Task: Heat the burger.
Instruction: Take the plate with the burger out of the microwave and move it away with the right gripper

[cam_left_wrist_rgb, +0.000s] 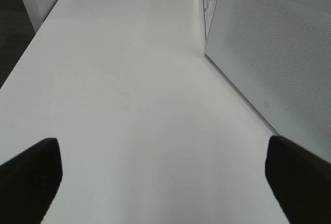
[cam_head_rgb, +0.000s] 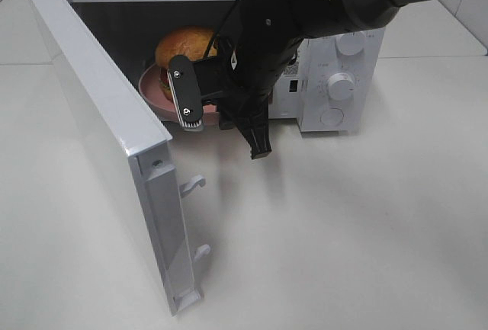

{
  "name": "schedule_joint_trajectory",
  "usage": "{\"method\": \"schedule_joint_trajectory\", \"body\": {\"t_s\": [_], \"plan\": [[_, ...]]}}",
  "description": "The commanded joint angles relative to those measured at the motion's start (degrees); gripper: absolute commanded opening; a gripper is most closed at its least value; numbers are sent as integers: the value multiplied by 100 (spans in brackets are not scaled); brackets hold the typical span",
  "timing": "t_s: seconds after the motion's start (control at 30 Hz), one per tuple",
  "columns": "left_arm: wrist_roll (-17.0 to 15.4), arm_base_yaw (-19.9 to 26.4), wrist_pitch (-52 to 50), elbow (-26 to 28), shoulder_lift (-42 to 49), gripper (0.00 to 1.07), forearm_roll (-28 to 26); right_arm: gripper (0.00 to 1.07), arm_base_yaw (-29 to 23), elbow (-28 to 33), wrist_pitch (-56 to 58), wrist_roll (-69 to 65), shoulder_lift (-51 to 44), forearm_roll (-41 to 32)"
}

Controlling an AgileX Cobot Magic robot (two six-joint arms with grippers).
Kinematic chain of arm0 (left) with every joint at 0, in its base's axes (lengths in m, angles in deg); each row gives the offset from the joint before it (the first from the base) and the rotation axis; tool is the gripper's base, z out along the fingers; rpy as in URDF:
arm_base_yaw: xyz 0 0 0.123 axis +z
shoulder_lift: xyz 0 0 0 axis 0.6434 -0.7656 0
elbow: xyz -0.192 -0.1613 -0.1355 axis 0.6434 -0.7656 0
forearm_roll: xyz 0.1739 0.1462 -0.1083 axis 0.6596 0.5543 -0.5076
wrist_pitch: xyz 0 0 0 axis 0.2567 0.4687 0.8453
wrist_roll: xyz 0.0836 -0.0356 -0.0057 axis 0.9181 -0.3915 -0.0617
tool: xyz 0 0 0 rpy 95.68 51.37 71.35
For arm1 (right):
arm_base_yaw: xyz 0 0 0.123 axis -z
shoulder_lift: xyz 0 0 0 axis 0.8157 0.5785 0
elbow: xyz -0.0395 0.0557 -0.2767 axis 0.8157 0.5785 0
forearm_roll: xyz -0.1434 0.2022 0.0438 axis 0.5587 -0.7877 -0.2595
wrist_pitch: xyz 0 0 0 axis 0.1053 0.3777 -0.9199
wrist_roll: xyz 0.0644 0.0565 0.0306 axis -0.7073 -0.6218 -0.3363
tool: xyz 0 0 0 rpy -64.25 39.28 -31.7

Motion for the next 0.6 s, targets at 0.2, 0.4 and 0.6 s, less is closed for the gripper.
{"method": "schedule_joint_trajectory", "body": {"t_s": [0.2, 0.4, 0.6], "plan": [[0, 17, -86, -6, 23, 101, 6, 0, 69, 808, -1123, -103, -596, 470], [0, 17, -86, -6, 23, 101, 6, 0, 143, 1507, -1805, 132, -963, 470], [0, 17, -86, -6, 23, 101, 6, 0, 264, 1931, -2063, 487, -1243, 470]]}}
